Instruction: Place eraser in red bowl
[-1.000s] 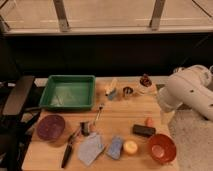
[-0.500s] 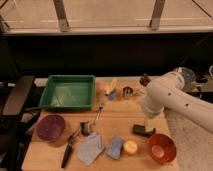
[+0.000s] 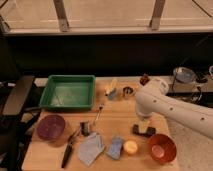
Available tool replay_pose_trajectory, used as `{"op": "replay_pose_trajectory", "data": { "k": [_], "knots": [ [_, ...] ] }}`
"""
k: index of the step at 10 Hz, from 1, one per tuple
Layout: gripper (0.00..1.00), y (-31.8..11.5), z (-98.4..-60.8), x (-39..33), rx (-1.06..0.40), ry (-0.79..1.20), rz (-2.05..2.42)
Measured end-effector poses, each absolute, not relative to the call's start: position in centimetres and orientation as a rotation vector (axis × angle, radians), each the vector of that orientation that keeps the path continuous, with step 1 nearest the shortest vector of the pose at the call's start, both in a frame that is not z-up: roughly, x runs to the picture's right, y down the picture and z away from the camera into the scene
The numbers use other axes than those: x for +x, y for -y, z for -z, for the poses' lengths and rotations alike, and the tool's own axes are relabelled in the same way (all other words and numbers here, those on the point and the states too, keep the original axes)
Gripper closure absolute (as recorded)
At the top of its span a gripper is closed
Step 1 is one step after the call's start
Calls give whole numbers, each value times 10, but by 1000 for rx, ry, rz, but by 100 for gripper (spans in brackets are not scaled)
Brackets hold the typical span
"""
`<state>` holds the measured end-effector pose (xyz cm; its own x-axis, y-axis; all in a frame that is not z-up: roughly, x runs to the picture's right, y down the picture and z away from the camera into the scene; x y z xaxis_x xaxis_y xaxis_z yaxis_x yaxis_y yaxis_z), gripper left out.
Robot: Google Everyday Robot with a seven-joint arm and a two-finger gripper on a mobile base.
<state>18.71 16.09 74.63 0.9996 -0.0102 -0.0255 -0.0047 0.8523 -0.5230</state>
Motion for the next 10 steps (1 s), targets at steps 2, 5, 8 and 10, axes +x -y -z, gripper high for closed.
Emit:
{"op": "replay_pose_trajectory", "data": {
  "k": [2, 5, 8, 10],
  "knots": [
    [20, -171, -765, 196, -566, -48, -22],
    [20, -183, -786, 210, -605, -76, -45],
    [20, -194, -802, 221, -647, -84, -58],
    [21, -208, -810, 219, -675, -70, -39]
  ]
}}
